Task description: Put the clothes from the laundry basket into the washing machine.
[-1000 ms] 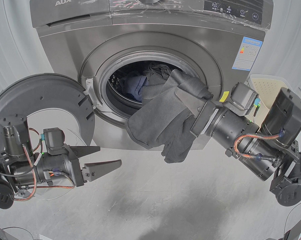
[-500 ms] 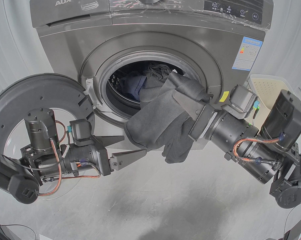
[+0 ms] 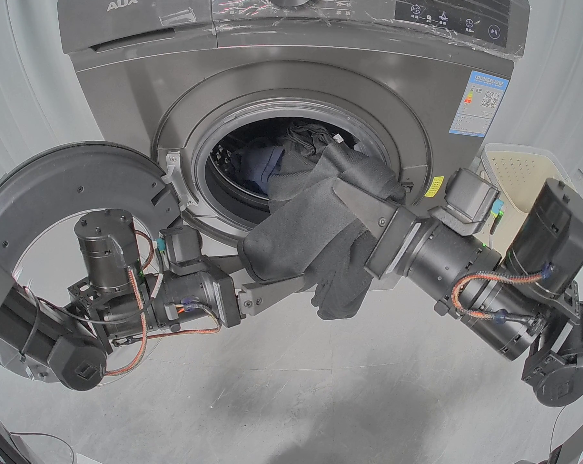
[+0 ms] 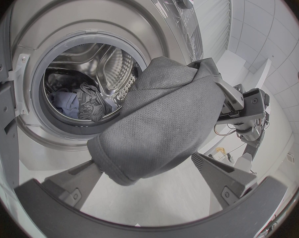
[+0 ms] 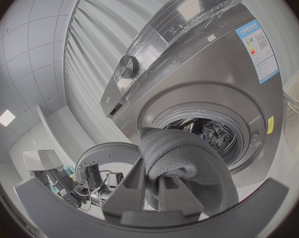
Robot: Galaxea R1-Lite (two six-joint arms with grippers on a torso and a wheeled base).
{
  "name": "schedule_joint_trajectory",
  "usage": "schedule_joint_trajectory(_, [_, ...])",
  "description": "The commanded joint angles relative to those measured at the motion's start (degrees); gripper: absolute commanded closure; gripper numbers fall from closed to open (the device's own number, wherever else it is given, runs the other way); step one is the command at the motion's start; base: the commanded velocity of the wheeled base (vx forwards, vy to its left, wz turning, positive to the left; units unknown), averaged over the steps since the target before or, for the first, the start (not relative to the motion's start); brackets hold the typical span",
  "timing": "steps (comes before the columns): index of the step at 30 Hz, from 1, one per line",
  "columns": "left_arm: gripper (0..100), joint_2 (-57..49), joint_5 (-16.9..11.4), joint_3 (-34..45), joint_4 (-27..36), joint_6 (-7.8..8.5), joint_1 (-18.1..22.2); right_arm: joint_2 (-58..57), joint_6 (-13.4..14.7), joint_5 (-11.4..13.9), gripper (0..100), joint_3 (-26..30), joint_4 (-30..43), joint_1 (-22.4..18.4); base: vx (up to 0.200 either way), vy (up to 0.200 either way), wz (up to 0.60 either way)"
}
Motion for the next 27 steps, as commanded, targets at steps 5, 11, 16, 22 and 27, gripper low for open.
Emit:
schedule_joint_trajectory(5, [0,2.9,0.3,-0.8,-3.5,-0.3,-0.9,-0.2,0.0,-0.1,100,0.1,0.0,0.1,0.0,0.0,0.0])
schedule_joint_trajectory(11, [100,2.2,0.4,-0.5,-5.2,-0.74,-0.8,-0.2,0.0,-0.1,100,0.9,0.0,0.0,0.0,0.0,0.0])
schedule_joint_trajectory(16, [100,-0.1,1.0,0.4,-5.5,-1.18,-0.9,-0.2,0.0,-0.1,100,1.0,-0.1,0.0,0.0,0.0,0.0])
schedule_joint_trajectory(22, [100,-8.5,1.0,4.5,-6.4,-4.17,-1.8,-0.8,-0.2,0.2,100,2.2,-0.3,-0.7,0.0,0.0,0.0])
schedule_joint_trajectory(27, [100,-14.4,0.9,9.2,-6.4,-4.26,-2.5,-0.6,-0.2,0.2,0,3.2,-0.3,-0.9,0.0,0.0,0.0])
